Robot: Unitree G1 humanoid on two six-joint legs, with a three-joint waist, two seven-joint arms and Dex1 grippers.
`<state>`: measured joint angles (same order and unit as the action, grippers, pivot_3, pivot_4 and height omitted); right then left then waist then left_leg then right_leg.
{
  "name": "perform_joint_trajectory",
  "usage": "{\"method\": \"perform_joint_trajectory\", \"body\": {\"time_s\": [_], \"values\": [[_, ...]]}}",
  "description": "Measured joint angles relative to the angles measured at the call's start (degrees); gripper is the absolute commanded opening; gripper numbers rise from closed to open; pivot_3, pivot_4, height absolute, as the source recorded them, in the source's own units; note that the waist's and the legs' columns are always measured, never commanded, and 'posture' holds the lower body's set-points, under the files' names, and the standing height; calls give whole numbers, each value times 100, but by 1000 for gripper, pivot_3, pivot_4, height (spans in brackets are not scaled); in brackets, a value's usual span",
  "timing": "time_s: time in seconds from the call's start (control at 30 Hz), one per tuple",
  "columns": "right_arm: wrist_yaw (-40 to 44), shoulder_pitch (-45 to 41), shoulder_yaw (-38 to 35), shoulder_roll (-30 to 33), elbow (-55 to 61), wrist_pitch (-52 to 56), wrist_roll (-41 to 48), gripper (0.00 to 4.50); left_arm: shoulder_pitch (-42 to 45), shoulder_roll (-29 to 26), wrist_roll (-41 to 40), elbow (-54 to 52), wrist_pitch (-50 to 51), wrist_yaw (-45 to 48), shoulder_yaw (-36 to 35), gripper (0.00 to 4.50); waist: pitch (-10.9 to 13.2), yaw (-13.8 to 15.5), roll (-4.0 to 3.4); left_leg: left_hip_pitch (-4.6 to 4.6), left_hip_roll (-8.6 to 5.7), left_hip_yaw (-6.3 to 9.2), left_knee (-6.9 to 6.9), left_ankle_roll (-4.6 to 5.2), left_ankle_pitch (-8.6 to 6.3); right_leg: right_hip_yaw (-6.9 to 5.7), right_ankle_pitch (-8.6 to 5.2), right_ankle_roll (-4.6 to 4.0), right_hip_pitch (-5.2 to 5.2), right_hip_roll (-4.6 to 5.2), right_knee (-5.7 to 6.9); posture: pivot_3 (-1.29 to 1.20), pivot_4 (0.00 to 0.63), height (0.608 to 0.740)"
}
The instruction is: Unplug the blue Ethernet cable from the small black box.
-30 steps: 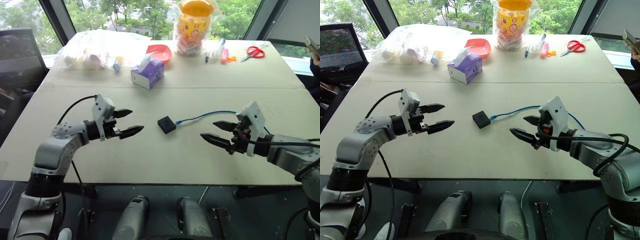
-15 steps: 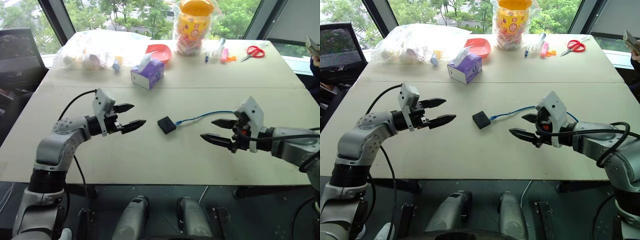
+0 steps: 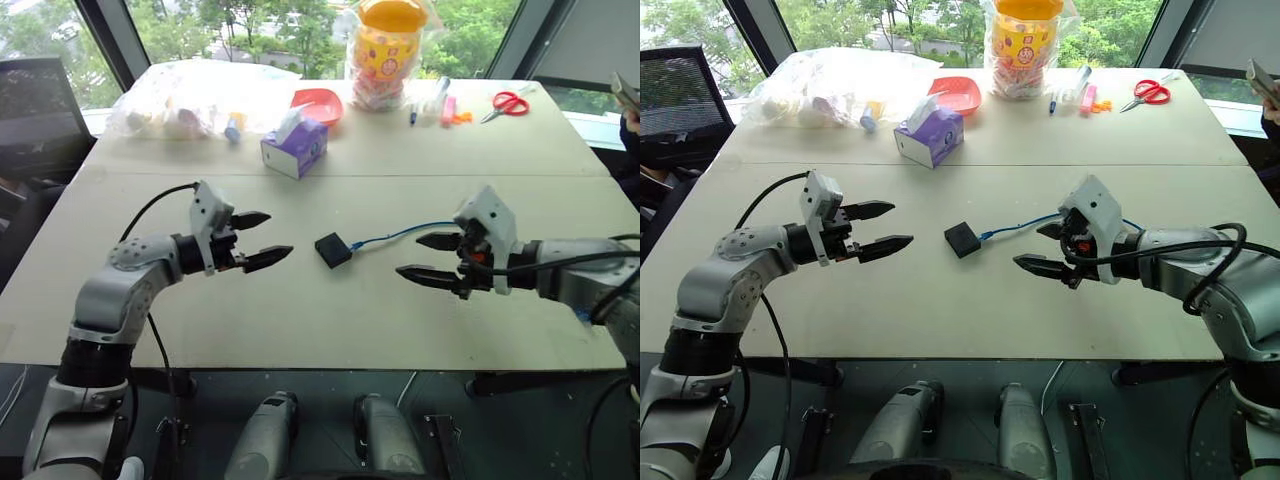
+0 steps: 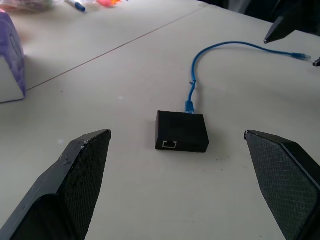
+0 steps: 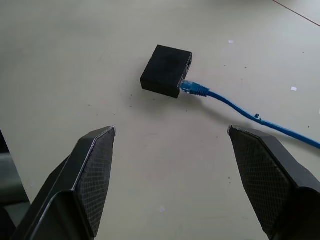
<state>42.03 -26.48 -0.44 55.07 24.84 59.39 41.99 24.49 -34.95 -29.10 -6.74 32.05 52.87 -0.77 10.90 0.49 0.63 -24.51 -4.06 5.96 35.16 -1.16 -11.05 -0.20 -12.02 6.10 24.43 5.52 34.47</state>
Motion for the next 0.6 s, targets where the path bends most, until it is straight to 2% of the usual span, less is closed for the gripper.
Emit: {"method": "perform_joint_trajectory", "body": {"time_s": [0.23,0.37,0.47,0.6], "values": [[1302,-1416,1971,-23,-1684,-1057,-1658,3773,104,52,93,77,-36,11,45,4462,0,-1,0,-1,-2,-5,-2,0,0,0,2,3,3,-1,0,0,150,740],[2036,-2489,3057,-755,-3260,-2093,-2881,3773,49,63,113,18,-38,-36,34,4462,2,-114,-1,1,-2,-9,-1,1,0,1,10,17,4,-5,4,0,150,740],[2348,-2980,3448,-1301,-4384,-2805,-3541,3773,-22,63,114,-126,-38,-99,13,4462,2,-140,-1,3,-2,-5,-2,0,0,1,15,25,5,-8,9,0,150,740],[2616,-3374,3567,-1902,-5463,-3398,-4018,3773,-141,27,115,-259,-32,-218,-32,4462,2,-145,-1,5,-4,-5,0,-3,2,3,17,28,13,-8,31,0,150,740]]}}
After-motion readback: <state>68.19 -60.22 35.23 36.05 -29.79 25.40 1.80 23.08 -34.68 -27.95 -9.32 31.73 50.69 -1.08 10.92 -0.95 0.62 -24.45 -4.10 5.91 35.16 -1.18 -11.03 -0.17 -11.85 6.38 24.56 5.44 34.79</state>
